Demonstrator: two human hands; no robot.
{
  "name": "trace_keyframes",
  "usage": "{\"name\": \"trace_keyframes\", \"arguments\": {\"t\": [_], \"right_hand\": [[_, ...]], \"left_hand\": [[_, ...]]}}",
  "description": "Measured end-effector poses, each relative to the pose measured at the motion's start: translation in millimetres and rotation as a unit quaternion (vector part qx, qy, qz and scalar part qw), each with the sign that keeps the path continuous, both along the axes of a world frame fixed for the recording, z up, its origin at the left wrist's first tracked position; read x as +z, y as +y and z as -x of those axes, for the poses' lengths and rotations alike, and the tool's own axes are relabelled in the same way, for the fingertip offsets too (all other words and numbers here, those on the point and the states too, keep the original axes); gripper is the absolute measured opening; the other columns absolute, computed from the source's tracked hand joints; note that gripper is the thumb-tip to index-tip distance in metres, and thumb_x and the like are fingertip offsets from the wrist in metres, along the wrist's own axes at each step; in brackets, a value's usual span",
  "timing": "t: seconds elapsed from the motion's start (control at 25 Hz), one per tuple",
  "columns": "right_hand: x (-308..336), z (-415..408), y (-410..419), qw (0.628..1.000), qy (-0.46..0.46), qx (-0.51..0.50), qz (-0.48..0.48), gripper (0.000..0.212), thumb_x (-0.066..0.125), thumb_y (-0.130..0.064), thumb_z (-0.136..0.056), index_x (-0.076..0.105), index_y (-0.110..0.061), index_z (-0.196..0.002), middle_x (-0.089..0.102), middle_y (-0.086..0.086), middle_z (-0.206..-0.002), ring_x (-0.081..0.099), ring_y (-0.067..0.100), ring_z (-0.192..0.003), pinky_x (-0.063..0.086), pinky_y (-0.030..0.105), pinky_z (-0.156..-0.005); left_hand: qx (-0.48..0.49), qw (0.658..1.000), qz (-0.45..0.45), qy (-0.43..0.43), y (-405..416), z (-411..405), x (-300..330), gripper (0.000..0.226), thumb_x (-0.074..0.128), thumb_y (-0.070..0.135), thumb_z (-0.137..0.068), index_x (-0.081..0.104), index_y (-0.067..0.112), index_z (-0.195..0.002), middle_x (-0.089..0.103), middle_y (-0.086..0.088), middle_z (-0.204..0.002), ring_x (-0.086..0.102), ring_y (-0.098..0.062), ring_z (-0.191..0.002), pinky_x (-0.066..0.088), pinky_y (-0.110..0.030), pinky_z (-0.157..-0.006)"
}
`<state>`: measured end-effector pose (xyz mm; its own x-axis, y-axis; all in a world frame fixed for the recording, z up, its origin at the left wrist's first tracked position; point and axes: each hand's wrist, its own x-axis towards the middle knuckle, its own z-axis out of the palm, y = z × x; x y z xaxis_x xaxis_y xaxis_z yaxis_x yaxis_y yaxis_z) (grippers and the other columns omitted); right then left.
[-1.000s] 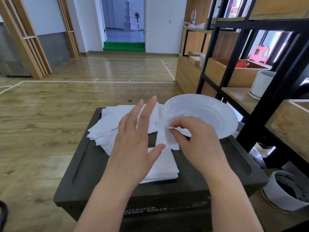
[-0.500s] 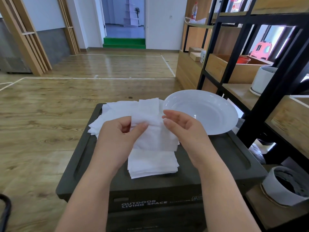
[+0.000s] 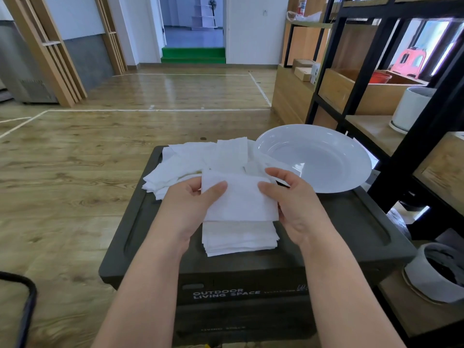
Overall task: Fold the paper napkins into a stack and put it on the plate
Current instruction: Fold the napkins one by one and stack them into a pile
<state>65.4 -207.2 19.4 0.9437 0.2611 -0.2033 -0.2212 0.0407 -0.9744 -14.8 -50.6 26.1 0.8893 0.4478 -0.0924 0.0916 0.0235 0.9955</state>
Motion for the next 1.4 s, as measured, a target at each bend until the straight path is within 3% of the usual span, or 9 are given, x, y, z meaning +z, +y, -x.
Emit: {"name": "trace_keyframes", "arguments": {"t": [0.2, 0.36, 0.48, 0.68, 0.8, 1.0, 1.16, 1.28, 1.4], "right_hand": [[-7.0, 3.2, 1.4, 0.976, -0.151, -0.01, 0.159, 0.018, 0.068, -0.015, -0.081, 0.068, -0.034, -0.083, 0.063, -0.006, -0.083, 0.06, 0.01, -0.08, 0.045, 0.02, -0.066], [-11.0, 2.3, 1.8, 0.941, -0.179, 0.003, 0.288, 0.019, 0.066, -0.019, -0.082, 0.064, -0.037, -0.076, 0.059, -0.012, -0.082, 0.054, 0.0, -0.072, 0.034, 0.007, -0.049], [-13.1, 1.5, 1.7, 0.928, -0.181, 0.007, 0.324, 0.013, 0.066, -0.022, -0.081, 0.063, -0.033, -0.076, 0.057, -0.012, -0.076, 0.053, 0.001, -0.068, 0.033, 0.013, -0.046], [-15.6, 0.7, 4.3, 0.914, -0.195, 0.012, 0.356, 0.014, 0.067, -0.02, -0.08, 0.058, -0.031, -0.081, 0.055, -0.013, -0.078, 0.051, 0.0, -0.07, 0.034, 0.016, -0.052], [-19.2, 1.6, 5.1, 0.904, -0.194, 0.018, 0.381, 0.016, 0.067, -0.018, -0.081, 0.056, -0.03, -0.08, 0.055, -0.012, -0.079, 0.051, 0.001, -0.068, 0.037, 0.016, -0.052], [-27.1, 1.5, 4.9, 0.901, -0.179, 0.027, 0.395, 0.011, 0.059, -0.015, -0.084, 0.058, -0.026, -0.083, 0.056, -0.01, -0.082, 0.055, 0.01, -0.067, 0.051, 0.027, -0.062], [-27.9, -0.6, 5.4, 0.883, -0.193, 0.045, 0.426, 0.01, 0.057, -0.018, -0.086, 0.059, -0.027, -0.082, 0.055, -0.011, -0.082, 0.055, 0.008, -0.072, 0.042, 0.019, -0.057], [-13.4, -25.3, -2.1, 0.878, -0.255, -0.096, 0.393, 0.008, 0.06, -0.02, -0.084, 0.061, -0.026, -0.078, 0.056, -0.015, -0.072, 0.051, 0.001, -0.065, 0.03, 0.011, -0.051], [-2.7, -61.8, -5.4, 0.858, -0.254, -0.167, 0.415, 0.019, 0.06, -0.021, -0.087, 0.063, -0.021, -0.106, 0.062, -0.004, -0.098, 0.055, 0.01, -0.084, 0.039, 0.017, -0.068]], "left_hand": [[0.074, 0.982, -0.154, 0.078, 5.8, -4.6, -14.4, 0.039, 0.06, 0.039, -0.089, 0.065, 0.004, -0.072, 0.063, 0.003, -0.07, 0.053, -0.011, -0.061, 0.037, -0.024, -0.059], [0.117, 0.937, -0.297, 0.145, 8.7, -5.8, -21.9, 0.019, 0.063, 0.04, -0.085, 0.063, 0.022, -0.078, 0.057, 0.013, -0.068, 0.051, -0.002, -0.059, 0.034, -0.02, -0.053], [0.109, 0.918, -0.339, 0.172, 11.2, -7.2, -24.5, 0.017, 0.065, 0.042, -0.082, 0.065, 0.026, -0.078, 0.06, 0.013, -0.064, 0.053, -0.001, -0.061, 0.032, -0.018, -0.048], [0.095, 0.914, -0.343, 0.195, 12.8, -6.5, -25.2, 0.023, 0.068, 0.041, -0.079, 0.06, 0.026, -0.063, 0.064, 0.009, -0.059, 0.057, -0.006, -0.058, 0.032, -0.02, -0.046], [0.087, 0.905, -0.354, 0.22, 13.2, -7.7, -26.6, 0.024, 0.069, 0.04, -0.078, 0.058, 0.026, -0.062, 0.062, 0.01, -0.061, 0.053, -0.006, -0.052, 0.031, -0.02, -0.044], [0.061, 0.899, -0.359, 0.243, 15.4, -9.9, -34.1, 0.021, 0.069, 0.038, -0.079, 0.057, 0.025, -0.066, 0.057, 0.011, -0.069, 0.05, -0.003, -0.062, 0.031, -0.022, -0.047], [0.051, 0.899, -0.352, 0.257, 16.9, -12.5, -34.3, 0.022, 0.068, 0.039, -0.079, 0.052, 0.025, -0.073, 0.054, 0.013, -0.074, 0.046, -0.004, -0.065, 0.031, -0.024, -0.05], [0.077, 0.902, -0.35, 0.24, 16.2, -9.7, -31.7, 0.025, 0.068, 0.044, -0.078, 0.051, 0.025, -0.081, 0.047, 0.015, -0.074, 0.045, -0.009, -0.071, 0.03, -0.025, -0.05], [0.132, 0.911, -0.342, 0.187, 12.9, -7.0, -23.3, 0.026, 0.063, 0.05, -0.08, 0.053, 0.027, -0.086, 0.047, 0.014, -0.075, 0.048, -0.013, -0.075, 0.03, -0.027, -0.052]]}}
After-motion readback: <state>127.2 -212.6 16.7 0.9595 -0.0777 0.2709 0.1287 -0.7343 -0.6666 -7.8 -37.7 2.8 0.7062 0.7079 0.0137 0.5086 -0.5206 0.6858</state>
